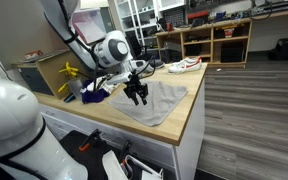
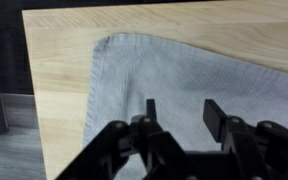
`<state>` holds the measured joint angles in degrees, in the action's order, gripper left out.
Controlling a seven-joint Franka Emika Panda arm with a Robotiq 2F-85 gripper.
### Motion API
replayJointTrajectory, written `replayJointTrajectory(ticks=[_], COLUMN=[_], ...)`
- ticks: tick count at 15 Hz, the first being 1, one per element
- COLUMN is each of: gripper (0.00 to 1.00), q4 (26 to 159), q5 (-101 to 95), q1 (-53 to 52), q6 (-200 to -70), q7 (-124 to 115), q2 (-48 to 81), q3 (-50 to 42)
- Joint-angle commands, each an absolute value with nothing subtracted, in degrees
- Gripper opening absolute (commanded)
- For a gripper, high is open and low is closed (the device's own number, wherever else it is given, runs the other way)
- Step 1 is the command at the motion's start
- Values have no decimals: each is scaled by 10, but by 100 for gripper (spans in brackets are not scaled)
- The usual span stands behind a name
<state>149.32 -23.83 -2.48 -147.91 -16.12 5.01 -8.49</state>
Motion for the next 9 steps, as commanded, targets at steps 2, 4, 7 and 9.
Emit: replayJointTrajectory(ticks=[2, 4, 7, 9], gripper=[93, 100, 100, 100], q4=[1452, 1428, 1392, 1368], q5=[-176, -156, -144, -136], q1=[-31, -32, -36, -39], q6=[-1399, -1374, -1321, -1289], q7=[-185, -202, -243, -263], q2=[20, 20, 16, 8], q3=[-29, -12, 5, 13])
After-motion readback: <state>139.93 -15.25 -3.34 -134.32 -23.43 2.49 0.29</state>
